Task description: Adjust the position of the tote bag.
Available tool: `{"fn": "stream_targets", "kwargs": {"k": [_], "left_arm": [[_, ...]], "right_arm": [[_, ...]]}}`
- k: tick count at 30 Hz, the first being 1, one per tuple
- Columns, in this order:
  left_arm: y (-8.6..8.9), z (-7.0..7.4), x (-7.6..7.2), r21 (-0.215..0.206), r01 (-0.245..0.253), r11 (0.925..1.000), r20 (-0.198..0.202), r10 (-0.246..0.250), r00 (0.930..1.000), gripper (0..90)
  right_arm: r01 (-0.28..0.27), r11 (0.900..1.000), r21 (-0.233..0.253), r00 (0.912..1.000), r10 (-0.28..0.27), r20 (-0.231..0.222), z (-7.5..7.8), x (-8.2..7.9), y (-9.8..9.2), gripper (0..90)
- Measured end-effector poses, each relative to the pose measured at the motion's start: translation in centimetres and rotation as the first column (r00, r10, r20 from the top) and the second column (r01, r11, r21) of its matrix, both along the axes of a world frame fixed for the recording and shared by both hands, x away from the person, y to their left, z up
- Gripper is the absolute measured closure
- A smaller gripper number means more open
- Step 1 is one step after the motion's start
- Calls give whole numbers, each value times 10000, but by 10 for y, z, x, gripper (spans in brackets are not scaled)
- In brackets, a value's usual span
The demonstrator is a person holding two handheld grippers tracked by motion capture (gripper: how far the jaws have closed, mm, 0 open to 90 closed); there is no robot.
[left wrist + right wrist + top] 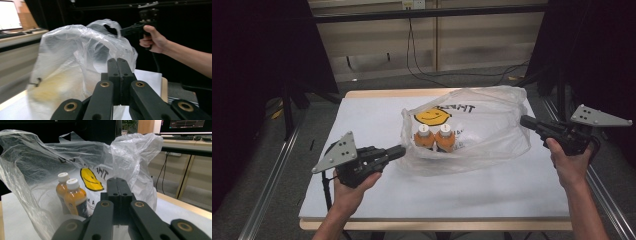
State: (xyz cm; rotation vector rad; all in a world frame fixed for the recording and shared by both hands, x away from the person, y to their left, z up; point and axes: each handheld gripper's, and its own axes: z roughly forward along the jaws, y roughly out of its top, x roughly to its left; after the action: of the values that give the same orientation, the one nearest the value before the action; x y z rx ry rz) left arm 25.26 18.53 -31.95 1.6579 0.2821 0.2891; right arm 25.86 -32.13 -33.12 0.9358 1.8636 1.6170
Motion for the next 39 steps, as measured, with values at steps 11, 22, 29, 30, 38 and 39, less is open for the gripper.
{"fn": "stream_targets", "kwargs": {"k": [11, 22, 29, 30, 38, 39], "left_arm": [[48, 7, 14, -81, -960, 9953, -137, 959, 9953, 900], [77, 8, 30, 68, -2155, 9765, -280, 2156, 9761, 900], [79, -11, 61, 1023, -2608, 9600, -808, 2693, 9597, 900], [79, -11, 61, 1023, -2608, 9600, -808, 2693, 9597, 900], [66, -14, 59, 590, -2163, 9746, -820, 2206, 9719, 900], [65, -12, 57, 590, -2026, 9775, -737, 2066, 9756, 900]], "right_arm": [[21, 10000, -23, 9997, -20, 253, 29, 13, 10, 900], [-296, 9986, -428, 9995, 302, 130, 39, 36, 39, 900], [-145, 9997, -209, 9998, 143, -112, 34, 49, 40, 900], [-145, 9997, -209, 9998, 143, -112, 34, 49, 40, 900], [-315, 9991, -275, 9990, 306, -339, 23, 54, 48, 900], [-341, 9990, -294, 9990, 332, -310, 23, 54, 49, 900]]}}
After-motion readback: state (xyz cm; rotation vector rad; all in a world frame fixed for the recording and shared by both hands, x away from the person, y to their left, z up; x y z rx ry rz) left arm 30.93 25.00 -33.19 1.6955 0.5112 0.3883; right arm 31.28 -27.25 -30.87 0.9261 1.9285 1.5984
